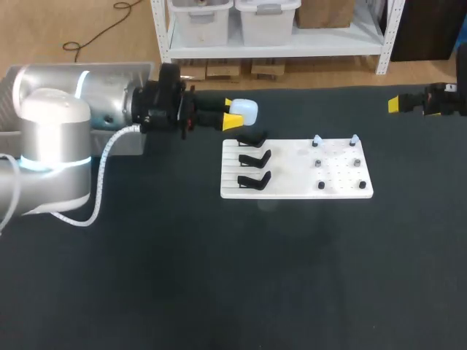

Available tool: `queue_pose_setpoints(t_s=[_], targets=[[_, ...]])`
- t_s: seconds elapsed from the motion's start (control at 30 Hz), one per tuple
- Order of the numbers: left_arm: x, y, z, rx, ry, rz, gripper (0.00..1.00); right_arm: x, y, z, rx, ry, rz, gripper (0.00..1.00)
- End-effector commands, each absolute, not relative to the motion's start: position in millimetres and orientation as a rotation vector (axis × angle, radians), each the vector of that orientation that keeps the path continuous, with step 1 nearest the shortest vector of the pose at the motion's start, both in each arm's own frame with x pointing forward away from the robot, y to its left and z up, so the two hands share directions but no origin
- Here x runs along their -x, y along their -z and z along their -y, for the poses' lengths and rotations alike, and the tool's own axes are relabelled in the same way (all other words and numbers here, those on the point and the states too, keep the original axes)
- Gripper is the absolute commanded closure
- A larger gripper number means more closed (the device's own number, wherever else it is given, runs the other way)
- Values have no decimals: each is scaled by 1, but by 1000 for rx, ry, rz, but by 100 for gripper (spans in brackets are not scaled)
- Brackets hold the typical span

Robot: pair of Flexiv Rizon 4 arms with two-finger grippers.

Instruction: Pick up each earbud case from the left stands, insert the matching earbuds, close the lid, and place the case in the box.

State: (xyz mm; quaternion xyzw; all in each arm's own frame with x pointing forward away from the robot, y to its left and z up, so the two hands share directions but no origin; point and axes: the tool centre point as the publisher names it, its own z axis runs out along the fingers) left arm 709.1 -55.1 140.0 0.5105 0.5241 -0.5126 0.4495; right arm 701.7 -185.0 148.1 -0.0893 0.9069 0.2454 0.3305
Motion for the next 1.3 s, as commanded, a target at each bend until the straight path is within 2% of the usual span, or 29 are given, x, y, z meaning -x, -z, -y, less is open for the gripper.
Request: queue_pose_setpoints(t_s=[0.03,0.23,1.3], targets=[[-696,-147,54,-1156,1188,-1326,100,-701,-149,185,233,-640,-2372,0],[-681,-158,60,-1157,1184,-1271,100,-701,-149,185,233,-640,-2372,0],[-681,-161,63,-1169,1191,-1253,100,-689,-158,175,279,-636,-2373,0]])
